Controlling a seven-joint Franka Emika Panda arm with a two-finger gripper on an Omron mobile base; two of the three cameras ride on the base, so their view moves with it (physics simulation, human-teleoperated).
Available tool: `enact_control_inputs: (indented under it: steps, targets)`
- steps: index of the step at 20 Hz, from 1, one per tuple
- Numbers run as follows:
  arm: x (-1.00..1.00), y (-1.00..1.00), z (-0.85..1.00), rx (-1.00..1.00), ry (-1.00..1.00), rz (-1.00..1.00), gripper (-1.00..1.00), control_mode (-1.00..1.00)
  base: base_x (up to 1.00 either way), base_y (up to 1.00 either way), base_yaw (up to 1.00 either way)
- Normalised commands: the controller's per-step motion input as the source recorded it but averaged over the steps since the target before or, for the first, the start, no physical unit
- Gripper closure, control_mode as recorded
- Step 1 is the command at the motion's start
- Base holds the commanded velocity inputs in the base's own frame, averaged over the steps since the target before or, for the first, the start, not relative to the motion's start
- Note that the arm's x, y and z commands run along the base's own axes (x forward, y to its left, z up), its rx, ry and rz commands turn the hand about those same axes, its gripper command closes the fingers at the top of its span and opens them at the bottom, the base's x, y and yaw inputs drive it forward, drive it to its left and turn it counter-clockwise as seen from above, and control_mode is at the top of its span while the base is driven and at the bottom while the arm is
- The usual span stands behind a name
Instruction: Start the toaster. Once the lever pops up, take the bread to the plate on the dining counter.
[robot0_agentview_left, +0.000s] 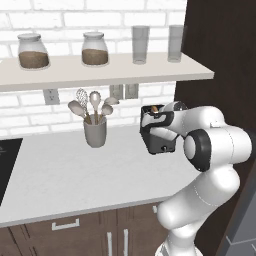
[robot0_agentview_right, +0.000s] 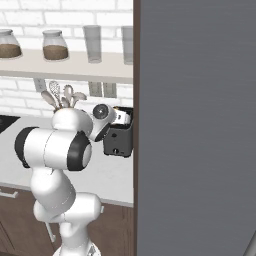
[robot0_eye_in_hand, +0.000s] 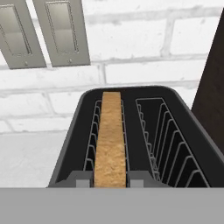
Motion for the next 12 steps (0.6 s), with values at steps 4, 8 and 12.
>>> enact_control_inputs:
  steps: [4, 8, 12]
  targets:
    - [0.0, 0.0, 0.0, 0.0, 0.0, 0.0, 1.0, -1.0, 0.0, 0.0, 0.0]
    - [0.0, 0.0, 0.0, 0.0, 0.0, 0.0, 1.0, -1.0, 0.0, 0.0, 0.0]
    - [0.0, 0.0, 0.0, 0.0, 0.0, 0.0, 1.0, -1.0, 0.0, 0.0, 0.0]
